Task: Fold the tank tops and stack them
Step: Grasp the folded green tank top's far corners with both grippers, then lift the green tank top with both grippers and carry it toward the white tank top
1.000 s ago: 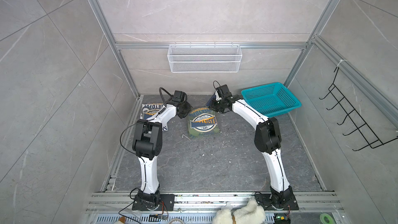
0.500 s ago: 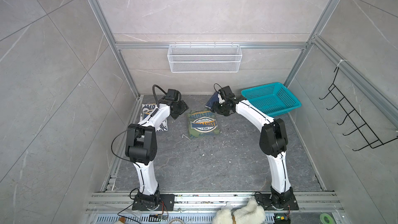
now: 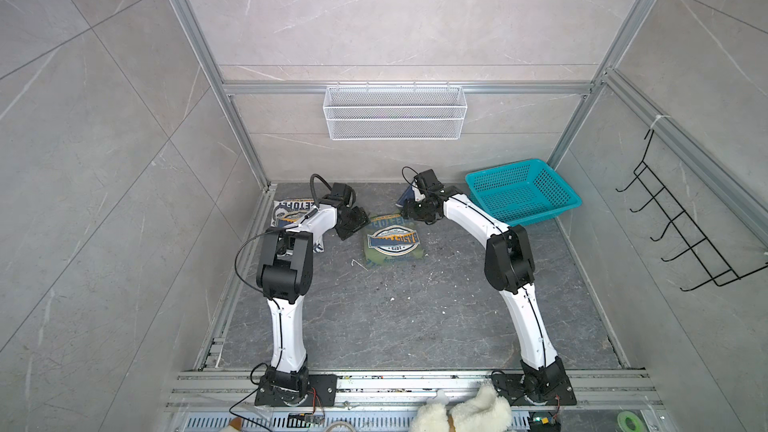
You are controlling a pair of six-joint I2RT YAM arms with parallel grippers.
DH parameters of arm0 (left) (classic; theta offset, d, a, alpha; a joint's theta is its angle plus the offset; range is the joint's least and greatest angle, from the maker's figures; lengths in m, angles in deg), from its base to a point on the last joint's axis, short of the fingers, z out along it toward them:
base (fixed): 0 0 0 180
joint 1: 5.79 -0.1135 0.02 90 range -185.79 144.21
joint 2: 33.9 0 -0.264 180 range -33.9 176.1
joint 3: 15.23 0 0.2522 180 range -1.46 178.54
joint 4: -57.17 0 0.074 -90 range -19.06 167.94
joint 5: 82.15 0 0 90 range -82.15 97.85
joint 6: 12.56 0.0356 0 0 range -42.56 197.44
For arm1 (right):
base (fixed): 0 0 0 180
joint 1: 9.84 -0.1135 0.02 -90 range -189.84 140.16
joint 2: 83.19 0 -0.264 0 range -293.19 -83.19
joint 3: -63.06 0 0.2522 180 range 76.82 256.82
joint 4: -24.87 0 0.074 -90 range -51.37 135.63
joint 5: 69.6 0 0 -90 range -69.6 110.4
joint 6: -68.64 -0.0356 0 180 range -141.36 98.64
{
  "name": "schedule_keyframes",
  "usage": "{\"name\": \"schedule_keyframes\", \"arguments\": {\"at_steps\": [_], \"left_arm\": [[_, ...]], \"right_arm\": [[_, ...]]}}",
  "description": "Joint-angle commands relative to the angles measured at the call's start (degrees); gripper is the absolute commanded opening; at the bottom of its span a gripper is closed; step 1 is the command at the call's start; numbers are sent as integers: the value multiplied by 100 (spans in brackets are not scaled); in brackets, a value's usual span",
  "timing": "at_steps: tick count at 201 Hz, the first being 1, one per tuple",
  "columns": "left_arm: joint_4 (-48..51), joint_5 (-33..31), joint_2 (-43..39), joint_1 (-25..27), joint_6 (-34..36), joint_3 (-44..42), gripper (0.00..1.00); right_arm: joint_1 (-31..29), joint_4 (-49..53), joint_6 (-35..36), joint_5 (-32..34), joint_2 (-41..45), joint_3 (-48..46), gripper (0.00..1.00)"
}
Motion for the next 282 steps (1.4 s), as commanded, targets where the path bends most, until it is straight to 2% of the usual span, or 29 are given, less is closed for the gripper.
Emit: {"name": "schedule_keyframes", "arguments": {"at_steps": [1, 41, 70, 87, 108, 120, 149, 193, 252, 282], "left_arm": [[-411, 275, 41, 1, 119, 104, 71], [-579, 361, 224, 6, 122, 197, 55], [-696, 494, 305, 0, 70, 279, 38], [-739, 497, 262, 8, 57, 302, 24], [-830, 461, 84, 8, 24, 274, 10], [-933, 389, -62, 8, -27, 200, 6], [-1049, 284, -276, 3, -116, 213, 4], [-1059, 80, -292, -3, -177, 301, 4], [-925, 39, 442, -68, -112, 943, 9], [-754, 56, 899, -131, -121, 1346, 15]], "right_arm": [[32, 478, 162, 70, -475, 637, 62], [27, 753, 225, -118, -1075, 1419, 46], [26, 959, 232, -204, -1222, 1762, 20], [30, 936, 242, -188, -1115, 1739, 8], [33, 902, 252, -48, -884, 1626, 3], [26, 796, 252, -15, -674, 1501, 2], [30, 612, 212, 96, -370, 1383, 1], [29, 667, 159, 157, -457, 1700, 1], [69, 961, 71, 201, -1454, 2920, 1], [155, 933, -71, 146, -1908, 3298, 4]]}}
